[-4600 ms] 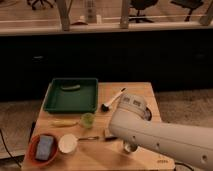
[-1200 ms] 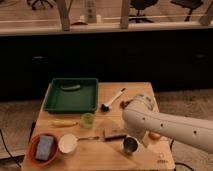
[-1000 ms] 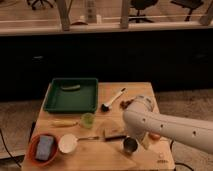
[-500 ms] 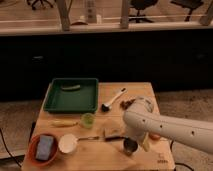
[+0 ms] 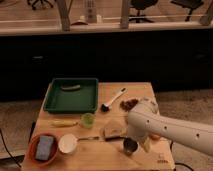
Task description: Stack cups into tray
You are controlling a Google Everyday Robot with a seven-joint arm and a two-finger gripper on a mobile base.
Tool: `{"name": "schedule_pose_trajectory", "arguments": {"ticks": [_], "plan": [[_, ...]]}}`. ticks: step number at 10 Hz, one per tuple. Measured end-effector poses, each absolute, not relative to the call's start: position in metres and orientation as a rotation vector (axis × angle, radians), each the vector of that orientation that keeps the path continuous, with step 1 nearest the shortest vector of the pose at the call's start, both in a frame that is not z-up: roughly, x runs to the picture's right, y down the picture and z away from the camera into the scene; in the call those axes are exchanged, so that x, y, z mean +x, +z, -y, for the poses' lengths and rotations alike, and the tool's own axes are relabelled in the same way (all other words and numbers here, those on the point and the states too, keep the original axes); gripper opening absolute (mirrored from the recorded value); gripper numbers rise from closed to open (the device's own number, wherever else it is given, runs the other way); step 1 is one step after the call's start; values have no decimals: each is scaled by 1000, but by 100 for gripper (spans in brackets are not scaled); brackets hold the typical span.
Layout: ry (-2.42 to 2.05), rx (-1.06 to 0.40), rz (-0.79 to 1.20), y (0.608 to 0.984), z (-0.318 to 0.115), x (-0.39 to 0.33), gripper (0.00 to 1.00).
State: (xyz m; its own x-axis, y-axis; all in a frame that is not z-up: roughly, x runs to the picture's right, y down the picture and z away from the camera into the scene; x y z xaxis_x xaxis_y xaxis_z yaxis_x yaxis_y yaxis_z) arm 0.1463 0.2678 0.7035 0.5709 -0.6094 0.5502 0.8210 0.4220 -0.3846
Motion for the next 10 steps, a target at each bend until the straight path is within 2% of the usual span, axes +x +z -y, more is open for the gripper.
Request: {"name": "schedule_pose_trajectory", "arguments": {"ticks": [2,5,7,10], "plan": [[-915,-682,360,704,-270,146,52],[-928,-684,369,704,-273,140,18],[-937,-680,371,704,-273,135,2],[-956,-662,380,702,-268,126,0]]}}
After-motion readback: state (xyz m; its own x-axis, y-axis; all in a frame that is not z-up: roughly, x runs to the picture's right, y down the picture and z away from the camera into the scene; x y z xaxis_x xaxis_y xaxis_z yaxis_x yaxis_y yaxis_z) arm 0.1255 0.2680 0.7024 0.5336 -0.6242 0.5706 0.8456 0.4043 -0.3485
